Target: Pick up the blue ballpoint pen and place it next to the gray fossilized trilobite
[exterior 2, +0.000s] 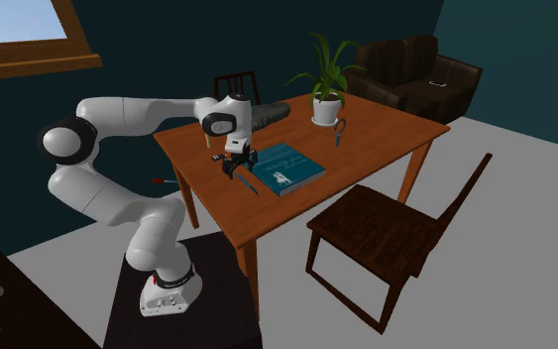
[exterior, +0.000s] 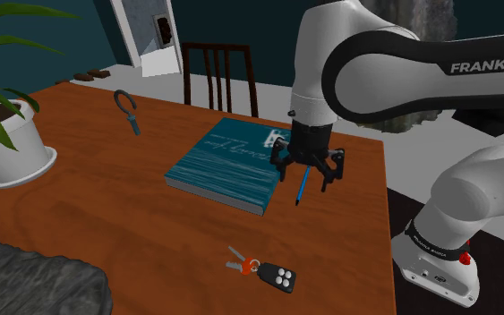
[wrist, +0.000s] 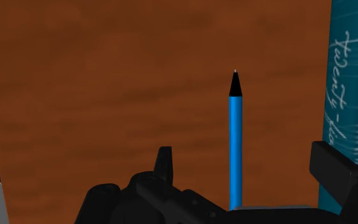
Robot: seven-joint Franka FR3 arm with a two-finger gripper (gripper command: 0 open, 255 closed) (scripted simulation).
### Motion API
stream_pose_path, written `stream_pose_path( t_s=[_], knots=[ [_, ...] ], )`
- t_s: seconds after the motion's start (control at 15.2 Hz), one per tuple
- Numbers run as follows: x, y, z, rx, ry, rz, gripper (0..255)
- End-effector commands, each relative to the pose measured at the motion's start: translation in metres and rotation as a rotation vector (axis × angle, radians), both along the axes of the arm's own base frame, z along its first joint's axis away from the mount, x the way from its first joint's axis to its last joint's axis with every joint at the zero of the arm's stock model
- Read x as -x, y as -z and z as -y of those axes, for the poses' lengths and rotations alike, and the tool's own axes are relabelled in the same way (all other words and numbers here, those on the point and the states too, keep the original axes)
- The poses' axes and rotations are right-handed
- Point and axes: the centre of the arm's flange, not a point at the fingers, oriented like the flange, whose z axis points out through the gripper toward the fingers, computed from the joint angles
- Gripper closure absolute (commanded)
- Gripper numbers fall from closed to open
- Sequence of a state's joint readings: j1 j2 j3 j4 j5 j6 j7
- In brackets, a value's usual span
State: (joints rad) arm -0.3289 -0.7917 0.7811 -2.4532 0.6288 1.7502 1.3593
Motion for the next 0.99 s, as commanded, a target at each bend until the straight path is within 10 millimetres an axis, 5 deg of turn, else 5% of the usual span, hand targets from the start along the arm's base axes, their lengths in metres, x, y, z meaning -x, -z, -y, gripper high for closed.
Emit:
stream_pose_path(
  t_s=[0.0, 0.13, 0.2, 0.92],
  knots=[
    [0.0, 0.0, 0.0, 0.0, 0.0, 0.0, 0],
    [0.0, 0.0, 0.0, 0.0, 0.0, 0.0, 0],
    [0.0, 0.0, 0.0, 0.0, 0.0, 0.0, 255],
    [0.0, -0.01, 0.0, 0.0, 0.0, 0.0, 255]
  ],
)
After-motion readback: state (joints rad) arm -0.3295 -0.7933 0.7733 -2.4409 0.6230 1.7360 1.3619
